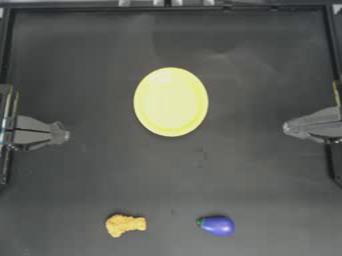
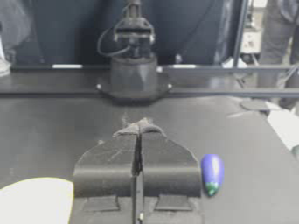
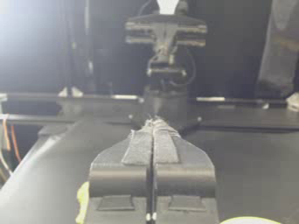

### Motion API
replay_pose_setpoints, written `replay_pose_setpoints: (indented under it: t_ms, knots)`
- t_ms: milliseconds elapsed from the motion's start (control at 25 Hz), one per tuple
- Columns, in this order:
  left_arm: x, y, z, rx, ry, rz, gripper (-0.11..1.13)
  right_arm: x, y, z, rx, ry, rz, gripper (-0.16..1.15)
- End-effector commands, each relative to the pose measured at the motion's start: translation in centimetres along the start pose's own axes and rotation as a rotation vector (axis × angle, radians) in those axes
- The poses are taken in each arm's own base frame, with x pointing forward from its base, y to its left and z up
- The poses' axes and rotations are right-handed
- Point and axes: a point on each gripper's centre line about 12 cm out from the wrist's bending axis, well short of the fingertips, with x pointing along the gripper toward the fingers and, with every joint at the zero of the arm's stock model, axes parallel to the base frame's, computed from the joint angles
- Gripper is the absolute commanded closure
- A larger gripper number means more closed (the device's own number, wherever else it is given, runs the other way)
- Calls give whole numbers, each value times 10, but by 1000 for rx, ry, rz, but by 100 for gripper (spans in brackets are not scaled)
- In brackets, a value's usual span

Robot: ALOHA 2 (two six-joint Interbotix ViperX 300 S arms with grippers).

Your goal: Put brown chicken wing on plate

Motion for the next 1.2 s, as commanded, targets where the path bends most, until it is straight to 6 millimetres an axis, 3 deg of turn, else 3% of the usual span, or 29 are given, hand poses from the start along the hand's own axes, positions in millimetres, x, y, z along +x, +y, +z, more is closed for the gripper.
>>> replay_pose_setpoints:
  t_ms: [40, 240, 440, 520, 600, 640, 800, 840, 1000, 1200]
  knots:
    - [-7, 0, 5, 18, -49, -2, 102, -1, 0, -7, -2, 9, -1, 102]
    - [-12, 0, 10, 18, -71, -2, 94, -2, 0, -8, -6, 17, 0, 90]
    - [-8, 0, 8, 18, -41, 0, 93, -1, 0, -6, -7, 23, 1, 87]
    - [-4, 0, 7, 18, -25, 1, 86, -1, 0, -5, -15, 20, 3, 78]
    - [0, 0, 6, 17, 2, 1, 70, -1, 0, -5, -18, 20, 2, 59]
    - [3, 0, 5, 17, 21, 1, 58, -1, 0, -5, -18, 20, 2, 43]
    - [11, 0, 2, 15, 83, -1, -1, -1, 0, -5, -20, 20, 2, -9]
    - [12, 0, 2, 15, 94, 1, -8, -1, 0, -5, -20, 21, 2, -11]
    - [14, 0, 1, 15, 158, -1, 4, -1, 0, -5, -20, 25, 2, 2]
    - [17, -1, 1, 8, 302, -6, -1, -2, 0, -6, -12, 32, 0, 0]
